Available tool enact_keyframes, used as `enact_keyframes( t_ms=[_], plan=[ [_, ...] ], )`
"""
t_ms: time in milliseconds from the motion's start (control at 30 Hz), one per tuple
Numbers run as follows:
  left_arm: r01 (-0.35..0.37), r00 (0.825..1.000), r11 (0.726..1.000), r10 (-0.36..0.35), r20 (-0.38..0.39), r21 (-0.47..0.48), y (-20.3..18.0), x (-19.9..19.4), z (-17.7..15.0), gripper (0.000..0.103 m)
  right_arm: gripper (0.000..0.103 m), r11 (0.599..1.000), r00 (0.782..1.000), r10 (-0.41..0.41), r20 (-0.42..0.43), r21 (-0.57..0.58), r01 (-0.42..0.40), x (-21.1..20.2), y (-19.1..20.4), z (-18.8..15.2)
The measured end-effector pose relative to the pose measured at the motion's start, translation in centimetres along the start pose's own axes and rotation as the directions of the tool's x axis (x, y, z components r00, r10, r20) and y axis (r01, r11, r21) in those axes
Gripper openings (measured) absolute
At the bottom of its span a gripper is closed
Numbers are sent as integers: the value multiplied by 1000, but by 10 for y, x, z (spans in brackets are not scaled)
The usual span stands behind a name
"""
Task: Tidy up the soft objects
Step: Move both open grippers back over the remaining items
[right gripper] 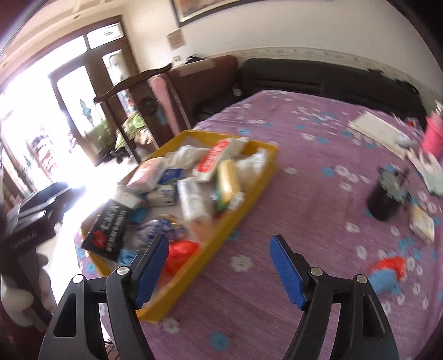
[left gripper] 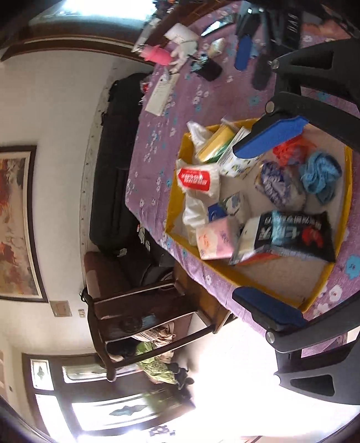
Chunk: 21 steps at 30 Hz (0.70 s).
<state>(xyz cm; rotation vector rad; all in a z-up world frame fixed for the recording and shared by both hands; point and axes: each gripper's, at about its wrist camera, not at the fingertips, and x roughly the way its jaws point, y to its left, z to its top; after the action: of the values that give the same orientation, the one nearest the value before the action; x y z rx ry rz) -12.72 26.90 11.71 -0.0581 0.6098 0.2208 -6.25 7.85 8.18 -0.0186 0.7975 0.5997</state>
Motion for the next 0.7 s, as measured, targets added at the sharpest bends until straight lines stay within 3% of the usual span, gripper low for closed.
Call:
enact_keyframes(
  t_ms=[233, 700],
  plan=[
    [-30, 1000, 995, 31, -1, 92, -41, -6, -5, 94, 80, 993, 998, -51, 28, 110, 48, -27, -55, -14],
    [-24, 999, 977, 30, -24, 210, -102, -8, -9, 95, 80, 970, 992, -113, 64, 225, 96, -58, -122, -38]
  ],
)
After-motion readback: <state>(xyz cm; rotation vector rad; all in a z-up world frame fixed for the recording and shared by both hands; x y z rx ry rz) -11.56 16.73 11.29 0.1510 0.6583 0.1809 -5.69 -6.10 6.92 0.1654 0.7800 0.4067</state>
